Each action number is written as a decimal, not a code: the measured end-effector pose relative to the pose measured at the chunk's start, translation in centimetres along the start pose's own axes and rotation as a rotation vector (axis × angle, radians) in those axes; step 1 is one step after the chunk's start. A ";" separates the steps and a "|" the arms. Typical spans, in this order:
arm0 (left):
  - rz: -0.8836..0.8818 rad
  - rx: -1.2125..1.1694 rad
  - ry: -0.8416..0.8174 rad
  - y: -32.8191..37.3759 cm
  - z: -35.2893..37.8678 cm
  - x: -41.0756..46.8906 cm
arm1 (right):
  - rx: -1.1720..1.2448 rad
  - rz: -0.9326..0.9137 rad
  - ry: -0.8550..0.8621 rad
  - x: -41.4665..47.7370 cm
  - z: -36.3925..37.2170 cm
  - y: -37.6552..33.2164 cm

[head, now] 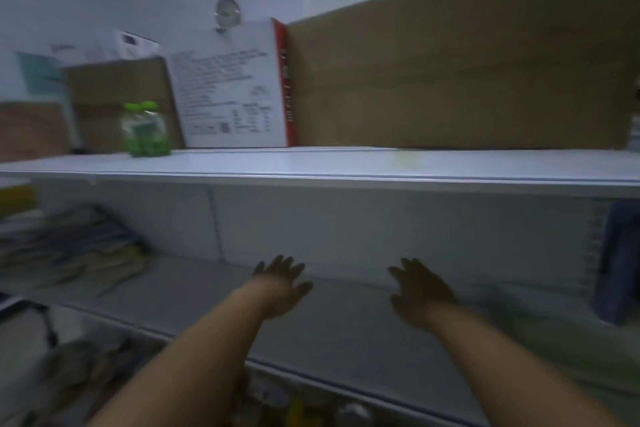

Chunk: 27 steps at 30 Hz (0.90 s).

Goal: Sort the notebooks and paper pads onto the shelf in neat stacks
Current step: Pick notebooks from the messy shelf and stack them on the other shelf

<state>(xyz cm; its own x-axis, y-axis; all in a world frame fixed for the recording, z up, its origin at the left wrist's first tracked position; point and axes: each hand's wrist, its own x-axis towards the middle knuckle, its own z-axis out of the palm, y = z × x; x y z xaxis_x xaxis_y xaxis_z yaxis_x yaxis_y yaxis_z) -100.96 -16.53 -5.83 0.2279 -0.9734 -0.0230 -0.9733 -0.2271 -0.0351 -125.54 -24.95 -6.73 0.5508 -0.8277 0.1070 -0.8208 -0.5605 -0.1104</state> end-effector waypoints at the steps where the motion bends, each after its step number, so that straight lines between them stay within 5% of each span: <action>1: -0.031 0.014 0.029 -3.2 -1.2 -2.1 | 0.034 -0.074 -0.039 0.5 0.7 -3.9; 7: -0.273 0.047 0.090 -20.6 -4.8 -16.0 | 0.007 -0.432 -0.125 0.2 3.0 -25.4; 14: -0.477 -0.048 0.060 -32.2 -3.2 -25.7 | -0.026 -0.644 -0.174 0.4 4.8 -40.6; 27: -0.620 0.038 0.037 -48.0 -1.6 -21.7 | 0.016 -0.822 -0.126 13.7 6.2 -57.9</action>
<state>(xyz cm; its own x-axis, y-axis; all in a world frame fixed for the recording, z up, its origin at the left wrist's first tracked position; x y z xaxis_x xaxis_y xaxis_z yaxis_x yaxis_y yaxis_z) -59.27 15.46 -2.02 0.7486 -0.6613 0.0478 -0.6582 -0.7499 -0.0660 -69.46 -4.02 -5.00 0.9874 -0.1508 0.0486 -0.1479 -0.9872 -0.0598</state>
